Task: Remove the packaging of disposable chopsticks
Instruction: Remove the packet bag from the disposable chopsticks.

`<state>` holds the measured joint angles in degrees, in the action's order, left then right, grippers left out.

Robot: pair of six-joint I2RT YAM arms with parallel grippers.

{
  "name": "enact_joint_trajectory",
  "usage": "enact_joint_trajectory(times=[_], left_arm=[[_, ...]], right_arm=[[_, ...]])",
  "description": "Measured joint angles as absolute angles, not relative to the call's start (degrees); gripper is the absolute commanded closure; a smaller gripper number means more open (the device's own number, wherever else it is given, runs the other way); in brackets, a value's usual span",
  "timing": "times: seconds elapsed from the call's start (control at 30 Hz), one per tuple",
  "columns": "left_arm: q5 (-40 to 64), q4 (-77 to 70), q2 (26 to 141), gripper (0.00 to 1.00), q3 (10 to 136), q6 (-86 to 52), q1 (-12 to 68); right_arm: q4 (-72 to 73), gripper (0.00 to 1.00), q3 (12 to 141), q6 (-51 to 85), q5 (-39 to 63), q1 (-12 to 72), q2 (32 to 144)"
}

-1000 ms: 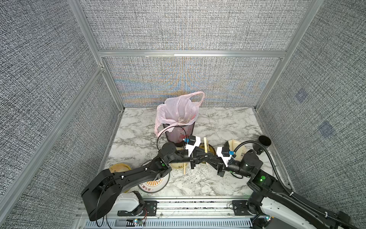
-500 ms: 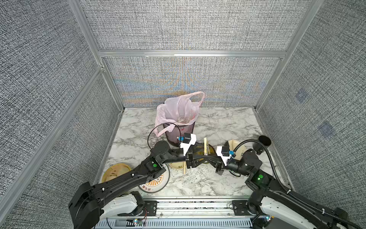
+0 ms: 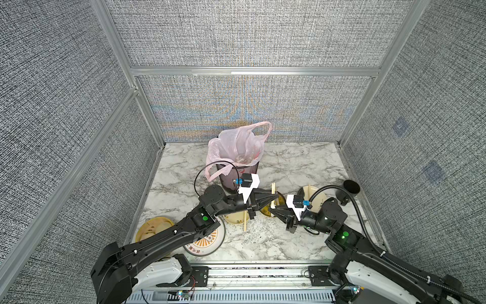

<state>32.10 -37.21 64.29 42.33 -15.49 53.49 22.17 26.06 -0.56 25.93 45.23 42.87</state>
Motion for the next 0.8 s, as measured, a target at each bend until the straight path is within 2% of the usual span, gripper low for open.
enact_joint_trajectory(times=[0.2,0.3,0.4,0.5,0.57,0.77,0.8], left_arm=[[31.8,-42.0,65.4,0.94,38.9,-16.0,53.5],[31.5,-43.1,65.0,0.87,37.8,-16.1,53.5],[32.4,-40.2,64.9,0.87,36.6,-16.5,53.6],[32.8,-39.0,65.1,0.92,35.8,-16.4,53.6],[32.6,-39.5,65.4,0.99,35.7,-15.7,53.6],[32.6,-40.1,65.7,1.00,35.7,-15.4,53.5],[32.7,-39.9,65.6,1.00,35.8,-15.4,53.5]], right_arm=[[18.7,1.00,26.2,-0.1,26.0,45.2,42.8],[18.1,1.00,26.3,0.1,26.0,45.2,42.9],[20.9,1.00,26.8,0.2,25.8,45.3,43.0],[22.0,1.00,27.0,0.5,25.8,45.3,43.3],[21.8,1.00,27.0,1.5,25.8,45.3,43.4],[21.7,1.00,26.9,2.3,25.8,45.2,43.4],[21.9,0.97,26.9,2.3,25.8,45.2,43.4]])
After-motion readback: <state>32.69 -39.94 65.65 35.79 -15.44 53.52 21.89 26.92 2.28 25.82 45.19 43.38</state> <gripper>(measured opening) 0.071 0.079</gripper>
